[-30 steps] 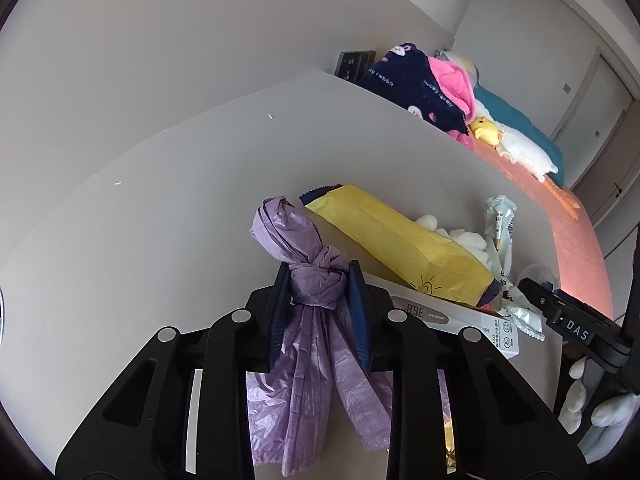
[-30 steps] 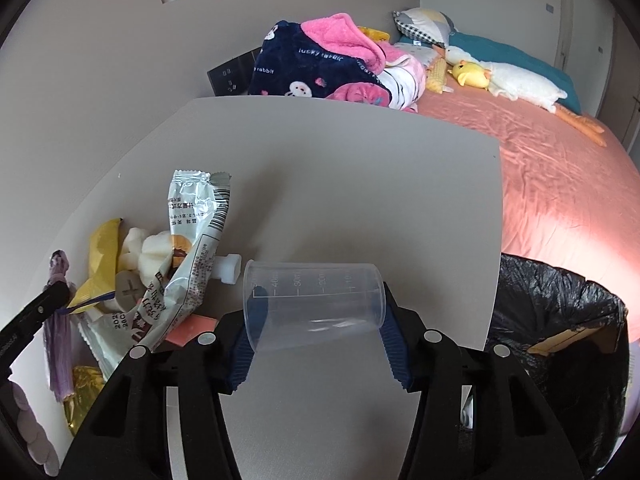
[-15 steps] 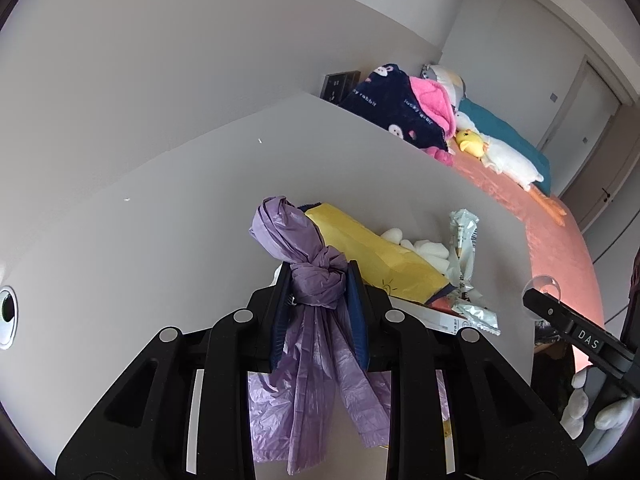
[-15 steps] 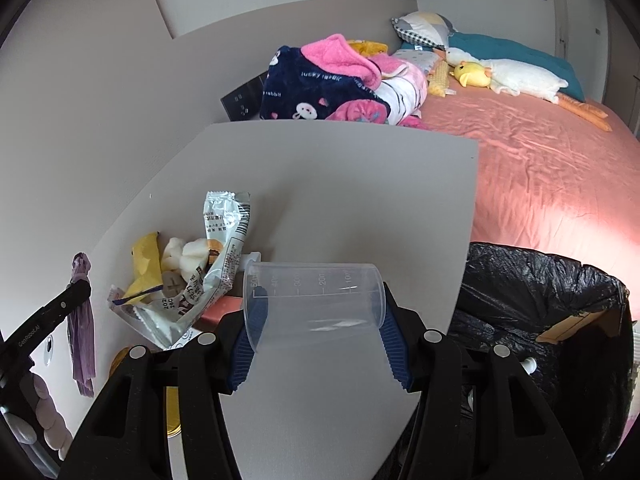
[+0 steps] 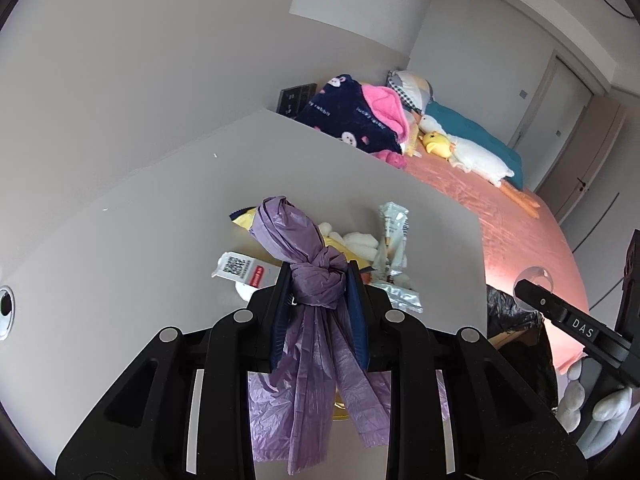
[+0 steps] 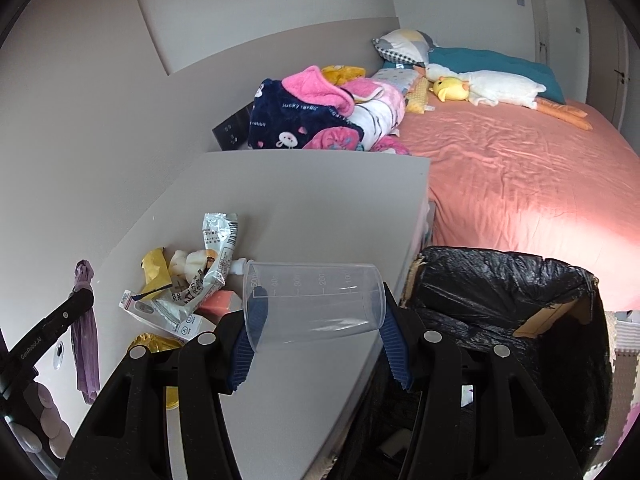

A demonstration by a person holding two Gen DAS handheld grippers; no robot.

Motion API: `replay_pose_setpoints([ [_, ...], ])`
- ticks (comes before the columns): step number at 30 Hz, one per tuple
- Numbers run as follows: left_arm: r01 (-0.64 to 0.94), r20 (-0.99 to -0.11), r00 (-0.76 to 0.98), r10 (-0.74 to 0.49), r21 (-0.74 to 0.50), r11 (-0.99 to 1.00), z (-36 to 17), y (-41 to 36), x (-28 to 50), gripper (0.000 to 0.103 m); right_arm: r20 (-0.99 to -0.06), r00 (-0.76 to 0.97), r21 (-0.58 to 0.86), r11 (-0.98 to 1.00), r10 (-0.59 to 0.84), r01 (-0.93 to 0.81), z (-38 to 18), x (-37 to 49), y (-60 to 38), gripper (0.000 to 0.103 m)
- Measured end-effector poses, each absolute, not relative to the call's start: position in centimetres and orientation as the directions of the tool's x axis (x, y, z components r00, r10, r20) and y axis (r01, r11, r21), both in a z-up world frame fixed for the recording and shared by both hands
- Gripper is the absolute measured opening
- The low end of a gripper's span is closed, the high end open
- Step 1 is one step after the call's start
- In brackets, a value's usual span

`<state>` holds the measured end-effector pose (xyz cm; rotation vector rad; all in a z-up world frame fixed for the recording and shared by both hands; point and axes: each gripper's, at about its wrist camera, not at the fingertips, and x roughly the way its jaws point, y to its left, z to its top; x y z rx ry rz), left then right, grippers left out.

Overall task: Collect trash
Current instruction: 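Carry the bag and cup over the bin and release both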

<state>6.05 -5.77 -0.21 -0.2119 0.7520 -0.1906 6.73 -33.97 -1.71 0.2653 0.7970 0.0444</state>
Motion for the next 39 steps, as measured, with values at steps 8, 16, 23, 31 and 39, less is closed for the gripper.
replay_pose_setpoints([
  [8,0.187,-0.646,0.697,-0.313,-0.257,0.948,0.3,-10.2,4.9,0.026,-0.686,0.719,0.261,0.960,0.112,0.101,-1.1,4.2,-37.1,0.056],
  [16,0.293,-0.643,0.660,-0.388,-0.255,0.921,0.4,-15.4,3.9,0.026,-0.670,0.740,0.258,0.954,0.060,0.156,-0.4,1.6,-40.6,0.056],
  [23,0.370,-0.653,0.617,-0.440,-0.254,0.894,0.1,-19.6,3.6,0.026,-0.672,0.740,0.261,0.942,0.021,0.210,-0.7,0.0,-43.7,0.056],
  [31,0.452,-0.668,0.569,-0.479,-0.233,0.861,-0.2,-24.1,2.9,0.026,-0.673,0.740,0.263,0.929,-0.017,0.261,-0.9,-1.8,-46.7,0.056],
  [39,0.513,-0.691,0.521,-0.501,-0.216,0.831,-1.1,-27.7,2.3,0.026,-0.683,0.729,0.257,0.916,-0.053,0.307,-1.5,-2.8,-49.1,0.056],
])
